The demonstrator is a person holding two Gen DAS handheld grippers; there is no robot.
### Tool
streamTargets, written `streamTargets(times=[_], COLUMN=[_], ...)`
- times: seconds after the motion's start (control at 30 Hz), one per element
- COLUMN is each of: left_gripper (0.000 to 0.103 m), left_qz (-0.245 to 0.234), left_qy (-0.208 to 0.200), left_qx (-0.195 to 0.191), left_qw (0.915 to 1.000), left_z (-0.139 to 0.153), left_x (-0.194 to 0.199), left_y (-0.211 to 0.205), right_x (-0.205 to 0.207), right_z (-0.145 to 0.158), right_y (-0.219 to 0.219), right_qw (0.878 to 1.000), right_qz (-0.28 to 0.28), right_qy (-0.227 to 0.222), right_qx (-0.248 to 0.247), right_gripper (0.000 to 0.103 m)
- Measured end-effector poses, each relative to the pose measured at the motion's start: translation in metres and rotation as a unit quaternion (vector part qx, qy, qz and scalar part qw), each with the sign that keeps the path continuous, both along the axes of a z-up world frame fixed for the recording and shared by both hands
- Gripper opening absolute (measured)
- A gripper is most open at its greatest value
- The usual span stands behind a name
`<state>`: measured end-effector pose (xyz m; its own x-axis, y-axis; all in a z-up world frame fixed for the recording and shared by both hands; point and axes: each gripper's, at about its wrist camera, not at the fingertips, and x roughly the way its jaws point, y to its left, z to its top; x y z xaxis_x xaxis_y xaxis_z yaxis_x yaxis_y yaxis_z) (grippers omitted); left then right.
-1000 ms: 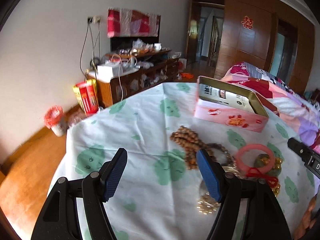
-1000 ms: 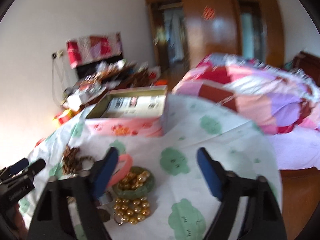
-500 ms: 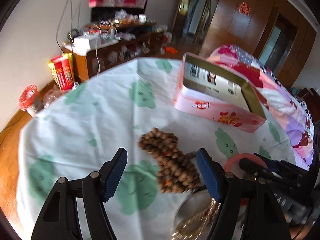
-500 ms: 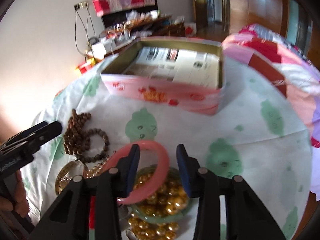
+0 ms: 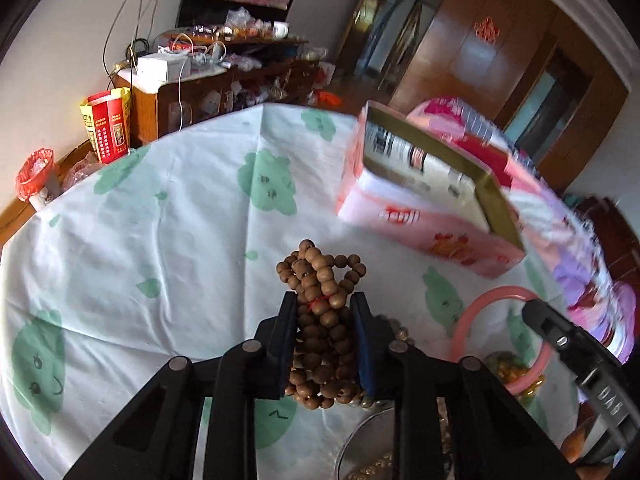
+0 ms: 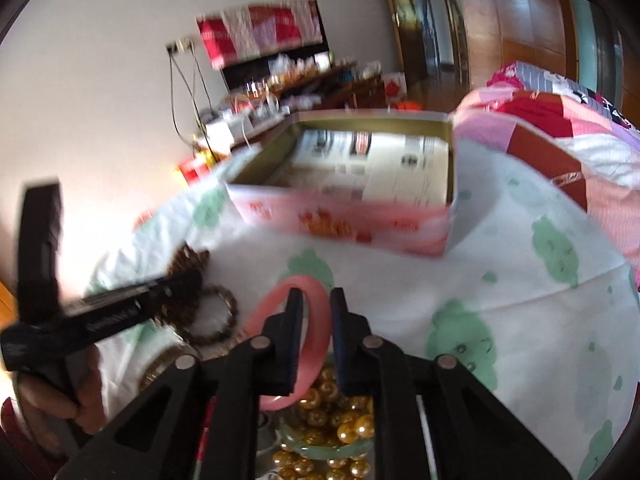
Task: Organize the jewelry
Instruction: 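Grasp the brown bead bracelet with the left tool while the right tool grasps the pink bangle, then carry both held items over the pink tin box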
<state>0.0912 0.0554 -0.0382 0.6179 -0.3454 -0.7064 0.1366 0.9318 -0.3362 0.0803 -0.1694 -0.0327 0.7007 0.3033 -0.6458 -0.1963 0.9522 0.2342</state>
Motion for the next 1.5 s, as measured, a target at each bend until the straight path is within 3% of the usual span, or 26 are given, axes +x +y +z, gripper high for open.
streamTargets(times=[0.27, 0.6, 0.73, 0.9, 1.07, 1.2, 1.27, 1.33, 1.4, 1.5], left_gripper=[0.026, 0.026, 0.027, 0.027, 0.027, 0.027, 0.028, 0.034, 0.045, 0.053], left_qz=[-0.009, -0.053, -0.060, -0.064, -0.063, -0.053, -0.050, -0.048, -0.047, -0.052], left_qy=[-0.097, -0.133, -0.130, -0.110, -0.091, -0.091, -0.080, -0.078, -0.082, -0.086], left_qx=[-0.018, -0.005, 0.004, 0.021, 0.041, 0.084, 0.079, 0.078, 0.080, 0.091], left_qw=[0.9951, 0.9896, 0.9897, 0.9917, 0.9930, 0.9909, 0.9924, 0.9927, 0.9922, 0.9908], left_z=[0.035, 0.057, 0.054, 0.040, 0.024, 0.017, 0.014, 0.014, 0.014, 0.015], left_x=[-0.016, 0.023, 0.056, 0.085, 0.099, 0.099, 0.102, 0.103, 0.103, 0.099], left_y=[0.000, -0.037, -0.056, -0.076, -0.086, -0.090, -0.089, -0.090, -0.091, -0.096], right_x=[-0.003, 0.037, 0.076, 0.119, 0.125, 0.118, 0.113, 0.110, 0.105, 0.094], right_z=[0.032, 0.067, 0.058, 0.017, -0.003, 0.000, 0.002, 0.005, 0.009, 0.019], right_y=[-0.016, -0.041, -0.050, -0.064, -0.070, -0.071, -0.071, -0.072, -0.072, -0.070], right_qw=[0.997, 0.988, 0.984, 0.976, 0.980, 0.987, 0.989, 0.990, 0.989, 0.987], right_qz=[-0.005, -0.019, -0.031, -0.054, -0.074, -0.094, -0.109, -0.112, -0.113, -0.125], right_qy=[-0.051, -0.087, -0.070, -0.008, 0.021, 0.005, -0.009, -0.017, -0.031, -0.071], right_qx=[0.053, 0.126, 0.161, 0.210, 0.185, 0.127, 0.101, 0.089, 0.088, 0.069], right_gripper=[0.013, 0.013, 0.013, 0.014, 0.013, 0.016, 0.017, 0.027, 0.058, 0.071])
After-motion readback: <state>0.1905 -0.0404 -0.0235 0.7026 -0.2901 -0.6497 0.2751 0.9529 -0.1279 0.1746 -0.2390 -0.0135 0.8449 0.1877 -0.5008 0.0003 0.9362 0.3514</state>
